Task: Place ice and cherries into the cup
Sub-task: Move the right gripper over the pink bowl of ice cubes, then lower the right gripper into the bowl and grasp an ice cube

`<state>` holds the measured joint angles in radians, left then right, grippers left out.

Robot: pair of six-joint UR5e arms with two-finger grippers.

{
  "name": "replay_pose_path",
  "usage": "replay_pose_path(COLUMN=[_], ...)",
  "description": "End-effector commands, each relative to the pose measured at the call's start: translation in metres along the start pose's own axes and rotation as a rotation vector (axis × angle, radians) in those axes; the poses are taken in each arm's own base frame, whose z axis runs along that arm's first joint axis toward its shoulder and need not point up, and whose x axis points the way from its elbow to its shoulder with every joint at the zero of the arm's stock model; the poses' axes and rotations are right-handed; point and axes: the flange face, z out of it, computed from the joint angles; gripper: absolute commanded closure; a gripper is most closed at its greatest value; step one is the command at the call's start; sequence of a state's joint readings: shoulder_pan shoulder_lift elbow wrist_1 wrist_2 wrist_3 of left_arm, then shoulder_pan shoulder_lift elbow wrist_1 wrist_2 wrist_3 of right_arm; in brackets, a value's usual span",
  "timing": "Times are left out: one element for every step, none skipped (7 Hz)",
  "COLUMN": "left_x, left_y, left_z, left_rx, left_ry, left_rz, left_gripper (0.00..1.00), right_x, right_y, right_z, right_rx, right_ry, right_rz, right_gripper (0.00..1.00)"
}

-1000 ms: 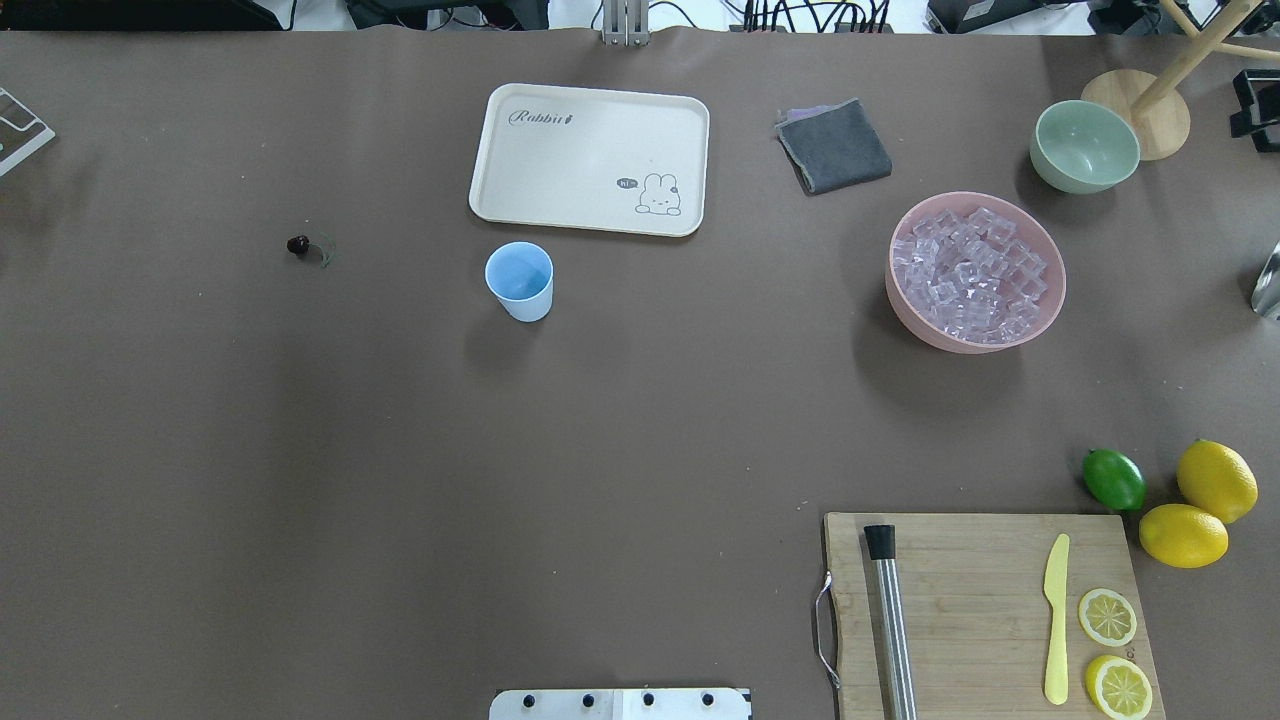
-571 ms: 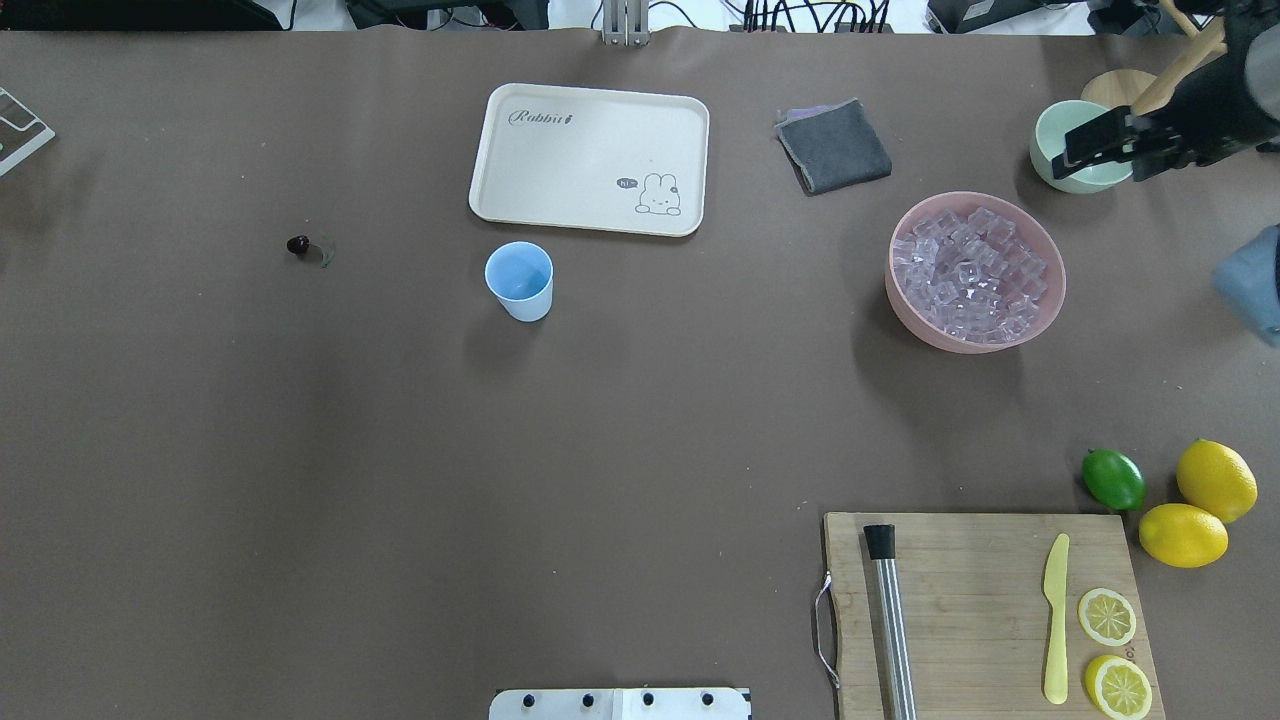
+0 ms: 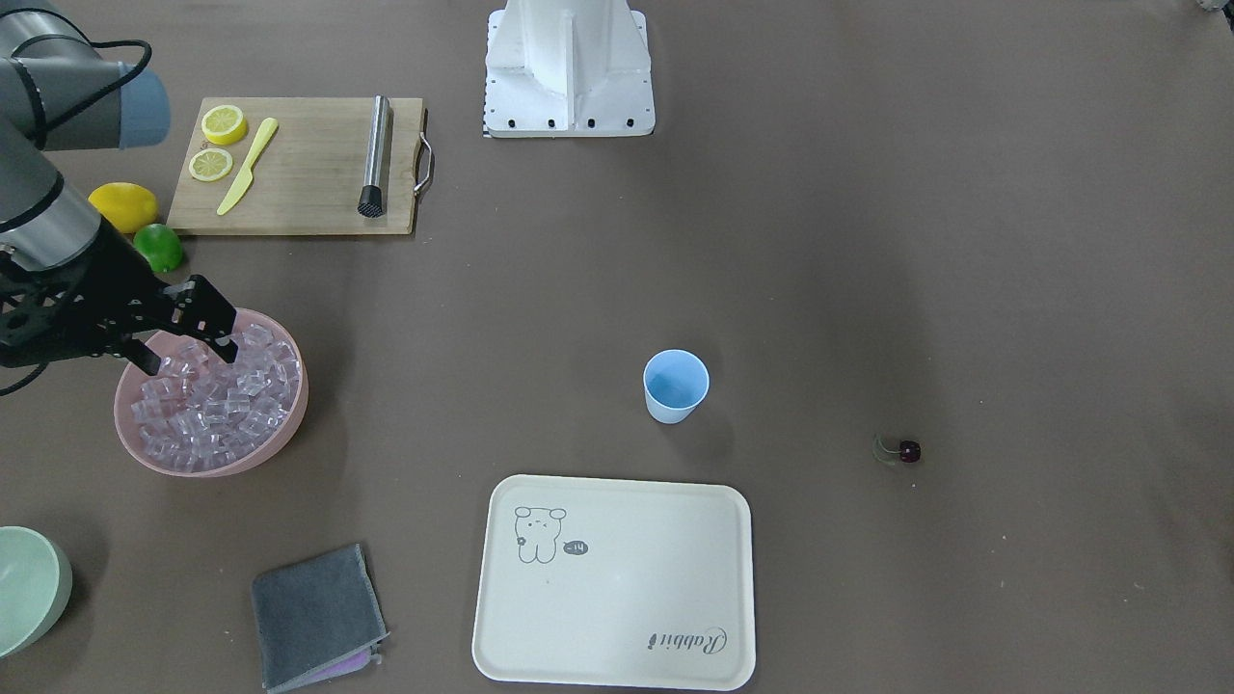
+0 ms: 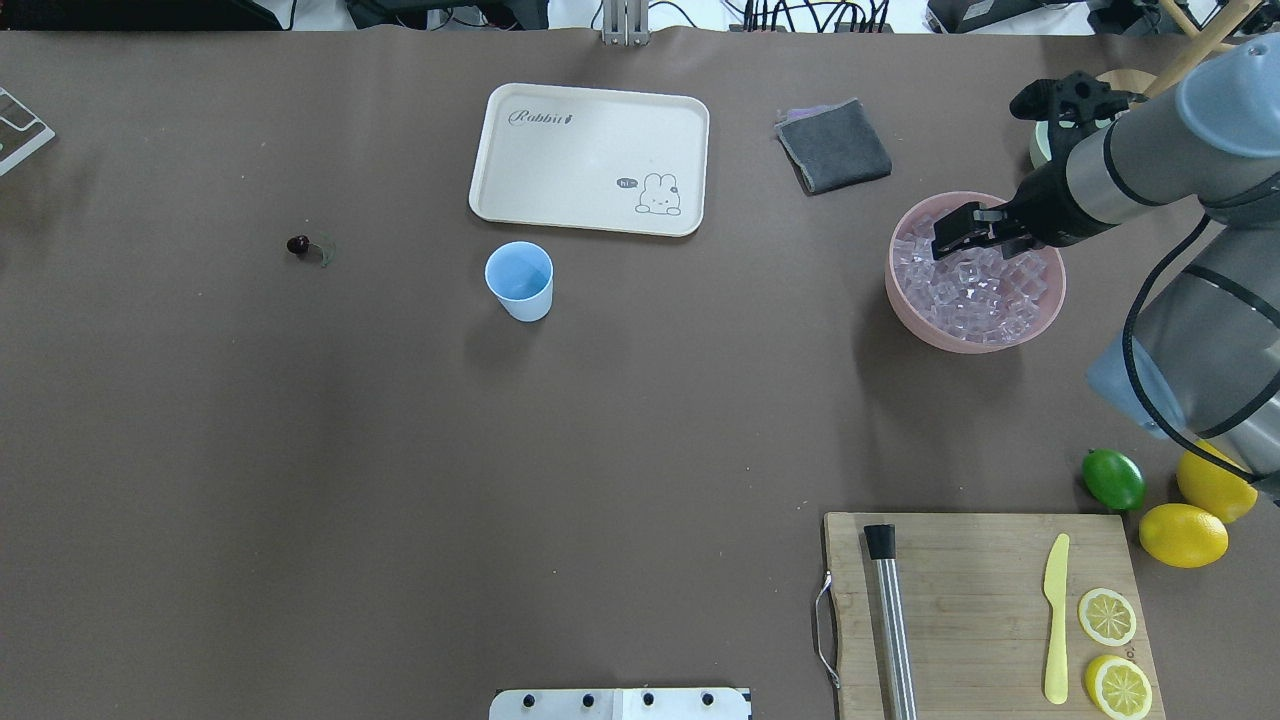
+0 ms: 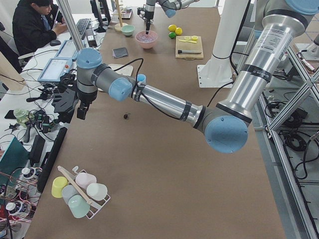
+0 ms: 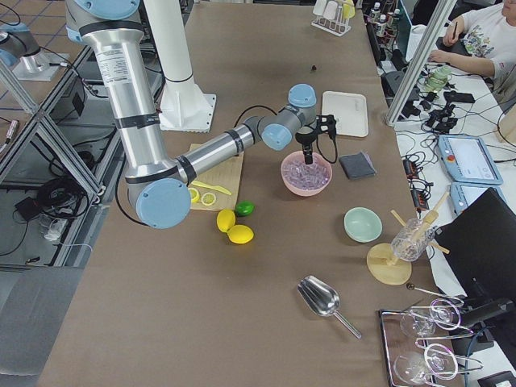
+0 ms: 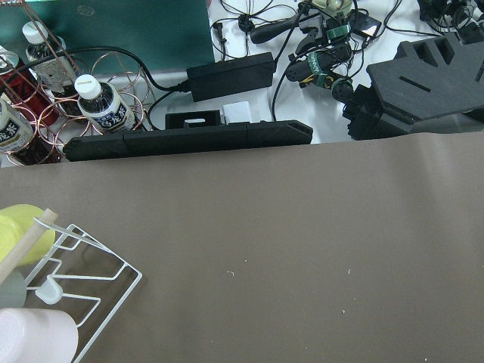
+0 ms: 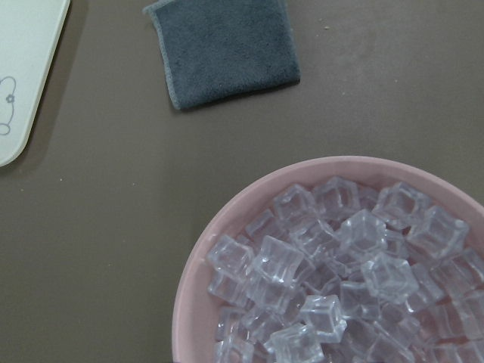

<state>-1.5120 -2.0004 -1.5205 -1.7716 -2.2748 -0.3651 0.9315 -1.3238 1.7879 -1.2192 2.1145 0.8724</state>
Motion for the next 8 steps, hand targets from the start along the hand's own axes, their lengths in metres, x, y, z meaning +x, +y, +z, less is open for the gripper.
replay_pose_path(left_x=[-0.002, -0.003, -0.004, -0.004, -0.004, -0.003, -0.003, -0.002], left_y=[0.001, 0.001, 0.002, 0.002, 0.002, 0.001, 0.001, 0.001], left_z=[0.000, 0.000, 0.001, 0.001, 0.001, 0.001, 0.000, 0.000], left_rx=[0.000, -0.001, -0.003, -0.003, -0.003, -0.003, -0.001, 0.001], left_ry=[-0.003, -0.003, -0.004, -0.004, -0.004, -0.004, -0.003, -0.003], left_rz=[-0.003, -0.006, -0.007, -0.007, -0.007, -0.007, -0.008, -0.006], left_gripper=[0.02, 0.02, 0.02, 0.02, 0.02, 0.02, 0.02, 0.02], right_x=[-0.005, 0.000, 0.003, 0.003, 0.002, 0.002, 0.007, 0.010], right_y=[0.005, 0.001, -0.004, -0.009, -0.008, -0.006, -0.005, -0.004], right_z=[0.011, 0.023, 0.034, 0.042, 0.043, 0.047, 0.051, 0.056], right_rx=[-0.013, -0.026, -0.038, -0.044, -0.046, -0.052, -0.058, -0.067], right_ry=[0.003, 0.019, 0.032, 0.039, 0.039, 0.042, 0.051, 0.058], right_rz=[-0.015, -0.003, 0.004, 0.011, 0.010, 0.008, 0.013, 0.018], right_gripper=[0.19, 0.18, 0.15, 0.16, 0.19, 0.21, 0.21, 0.20])
